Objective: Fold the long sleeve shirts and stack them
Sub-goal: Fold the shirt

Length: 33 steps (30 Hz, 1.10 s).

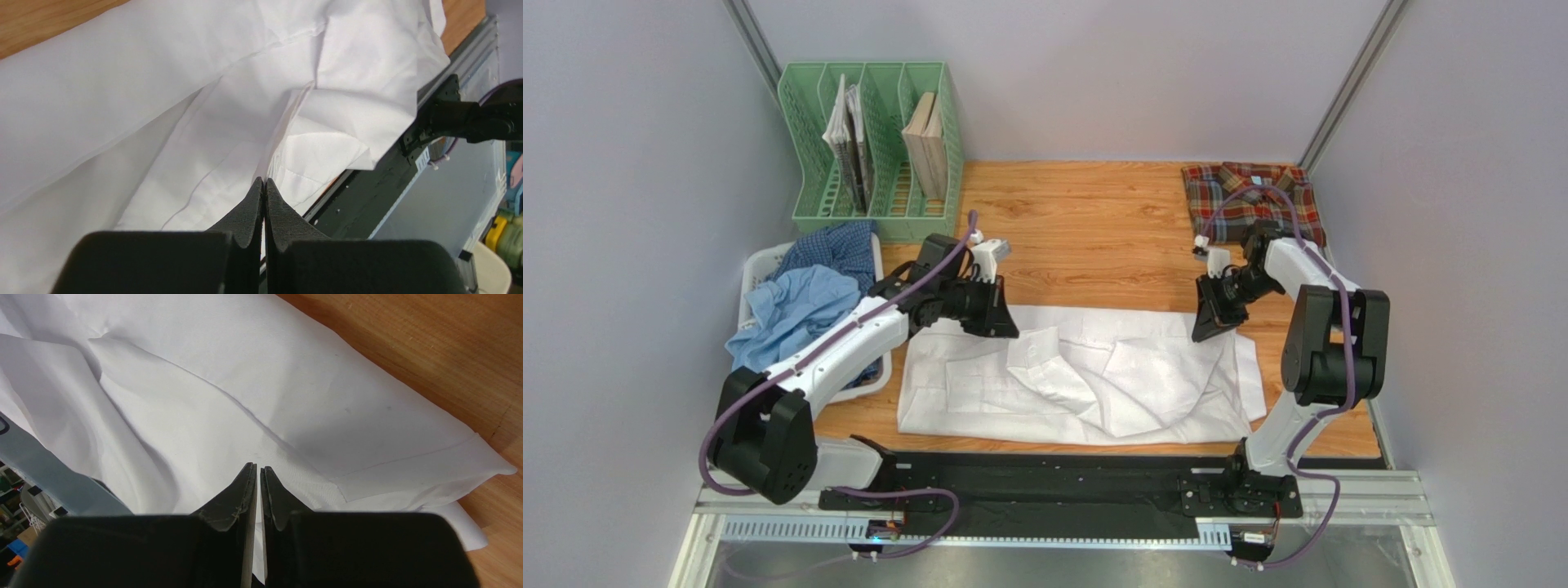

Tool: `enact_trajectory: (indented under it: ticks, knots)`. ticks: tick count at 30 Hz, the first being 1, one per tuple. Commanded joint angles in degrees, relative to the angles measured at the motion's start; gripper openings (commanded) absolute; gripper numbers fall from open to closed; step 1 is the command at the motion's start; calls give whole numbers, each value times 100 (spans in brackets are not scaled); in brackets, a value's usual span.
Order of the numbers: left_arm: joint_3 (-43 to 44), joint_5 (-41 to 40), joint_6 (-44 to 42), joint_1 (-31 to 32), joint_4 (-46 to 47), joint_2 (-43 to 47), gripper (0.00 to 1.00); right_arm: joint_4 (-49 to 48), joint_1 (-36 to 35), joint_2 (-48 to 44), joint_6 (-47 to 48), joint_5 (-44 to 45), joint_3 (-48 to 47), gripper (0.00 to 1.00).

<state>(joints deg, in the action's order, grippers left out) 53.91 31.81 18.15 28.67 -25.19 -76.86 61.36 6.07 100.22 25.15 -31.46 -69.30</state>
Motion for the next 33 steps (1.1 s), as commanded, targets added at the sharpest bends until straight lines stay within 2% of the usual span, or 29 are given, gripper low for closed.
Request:
enact_trajectory:
  ticks: [1,12,22,28,29,33]
  knots:
    - [-328,-325,768,-317,145,549,0,-283,0,164,131,369,92,11]
    - [-1076,-605,1067,-1231,630,1356,0,-292,0,252,280,790,136,11]
    - [-1155,-2548,919,-1328,-319,1560,0,-160,-44,305,386,844,39,11]
    - [-1076,-2751,734,-1328,-767,1665,24,138,-184,95,430,703,-250,15]
    - [-1041,-2768,629,-1328,-1003,1718,31,287,-193,59,438,651,-321,17]
    - [-812,-2760,102,-1328,-1287,1990,33,613,-211,-152,474,606,-760,29]
